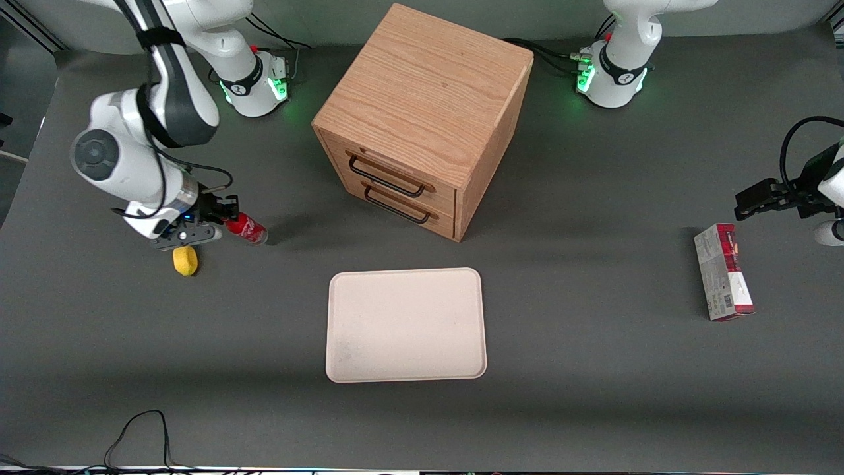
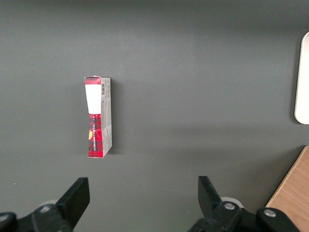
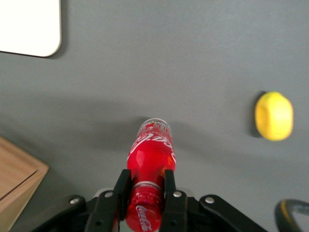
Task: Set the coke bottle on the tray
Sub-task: 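Lift the bottle and carry it onto the cream tray's corner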
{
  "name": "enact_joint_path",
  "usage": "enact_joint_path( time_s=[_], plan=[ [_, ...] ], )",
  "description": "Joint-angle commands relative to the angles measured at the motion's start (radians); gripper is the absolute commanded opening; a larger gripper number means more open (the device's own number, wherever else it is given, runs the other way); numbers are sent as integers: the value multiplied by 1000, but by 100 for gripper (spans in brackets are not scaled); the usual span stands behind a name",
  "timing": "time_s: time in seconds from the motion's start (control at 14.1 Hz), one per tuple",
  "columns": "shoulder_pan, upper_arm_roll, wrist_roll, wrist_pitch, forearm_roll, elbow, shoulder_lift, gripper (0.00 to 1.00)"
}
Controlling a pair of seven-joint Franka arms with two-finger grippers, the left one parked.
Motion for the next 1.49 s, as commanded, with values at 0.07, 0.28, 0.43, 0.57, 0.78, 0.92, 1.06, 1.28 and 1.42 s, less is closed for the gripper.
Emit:
enact_joint_path(
  time_s=[0.07, 0.28, 0.43, 0.57, 0.78, 0.92, 1.06, 1.28, 1.42],
  plan=[
    [-6, -23, -14, -276, 5, 332, 79, 0],
    [-6, -23, -8, -448, 12, 601, 218, 0],
    [-4, -21, 20, -524, 16, 772, 336, 0],
    [-1, -15, 67, -555, 17, 871, 404, 0],
    [3, -6, 161, -545, 43, 983, 517, 0],
    [5, 47, 257, -545, 42, 1154, 655, 0],
    [8, 87, 357, -504, 42, 1262, 773, 0],
    [15, 143, 518, -325, 40, 1272, 832, 0],
    [61, 137, 593, -220, 31, 1273, 887, 0]
  ],
)
